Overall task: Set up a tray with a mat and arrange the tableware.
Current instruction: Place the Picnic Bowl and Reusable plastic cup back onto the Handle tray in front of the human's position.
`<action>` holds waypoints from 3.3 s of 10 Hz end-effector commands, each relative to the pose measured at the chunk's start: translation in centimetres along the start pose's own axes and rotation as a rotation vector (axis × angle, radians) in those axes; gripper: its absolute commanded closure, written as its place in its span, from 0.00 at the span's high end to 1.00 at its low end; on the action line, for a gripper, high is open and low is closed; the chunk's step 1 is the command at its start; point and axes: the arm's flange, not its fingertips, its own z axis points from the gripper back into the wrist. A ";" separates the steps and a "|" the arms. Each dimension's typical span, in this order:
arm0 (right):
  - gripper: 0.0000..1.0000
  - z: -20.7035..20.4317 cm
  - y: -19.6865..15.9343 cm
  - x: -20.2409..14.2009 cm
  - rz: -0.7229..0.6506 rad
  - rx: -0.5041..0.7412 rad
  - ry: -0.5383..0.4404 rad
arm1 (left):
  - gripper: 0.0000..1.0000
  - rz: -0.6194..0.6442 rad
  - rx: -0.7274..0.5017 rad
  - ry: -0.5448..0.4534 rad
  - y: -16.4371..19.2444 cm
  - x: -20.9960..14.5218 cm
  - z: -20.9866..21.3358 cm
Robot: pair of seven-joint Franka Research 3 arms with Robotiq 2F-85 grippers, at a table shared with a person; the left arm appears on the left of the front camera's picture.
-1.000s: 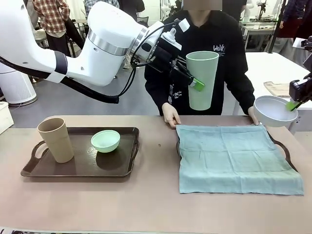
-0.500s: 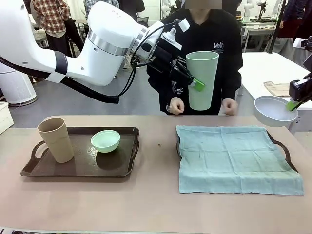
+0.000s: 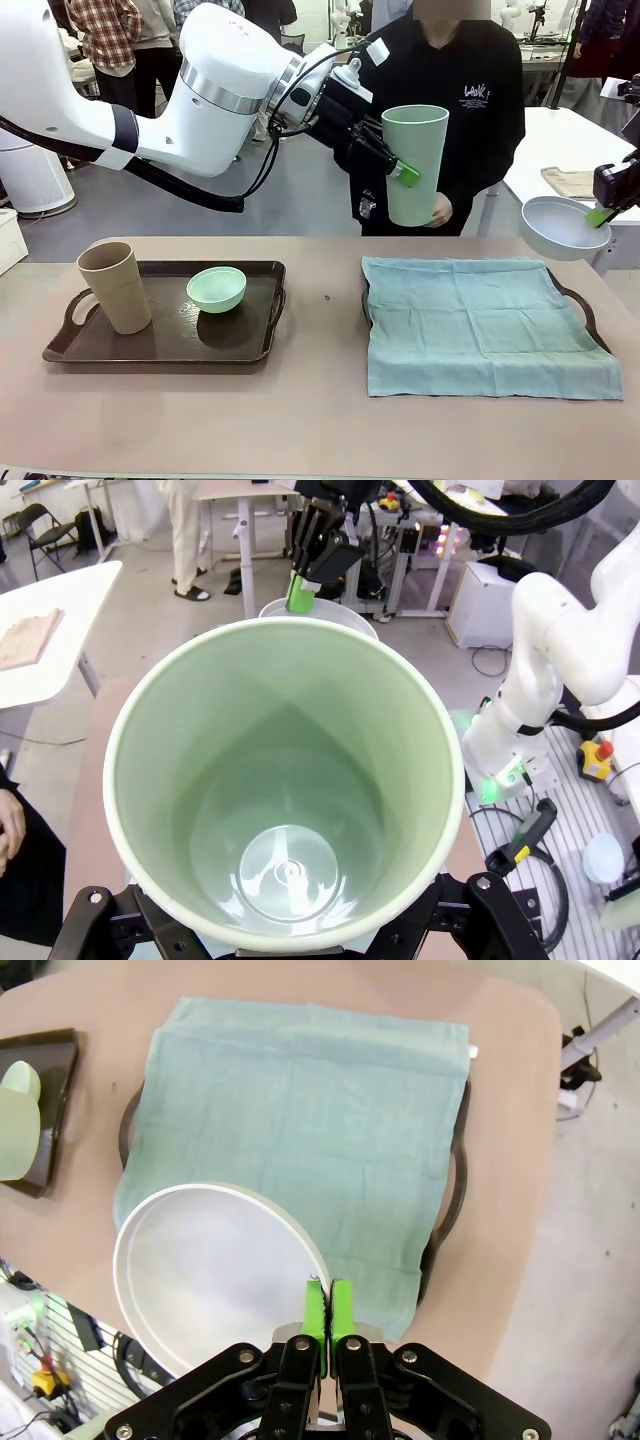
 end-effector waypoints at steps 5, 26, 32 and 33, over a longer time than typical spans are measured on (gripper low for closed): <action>0.03 -7.5 -1.1 1.3 0.033 -0.048 0.068 | 0.86 -0.233 -0.029 0.027 0.1 -5.3 -7.2; 0.66 -20.7 -4.8 4.2 0.047 -0.056 0.168 | 1.00 -0.204 -0.149 0.084 4.5 -14.0 -16.9; 1.00 -14.0 -4.2 2.8 0.021 -0.050 0.085 | 1.00 -0.063 -0.153 0.237 5.3 -16.7 -14.4; 1.00 -12.2 -4.3 2.3 0.013 -0.047 0.064 | 1.00 -0.036 -0.161 0.262 5.2 -16.8 -13.6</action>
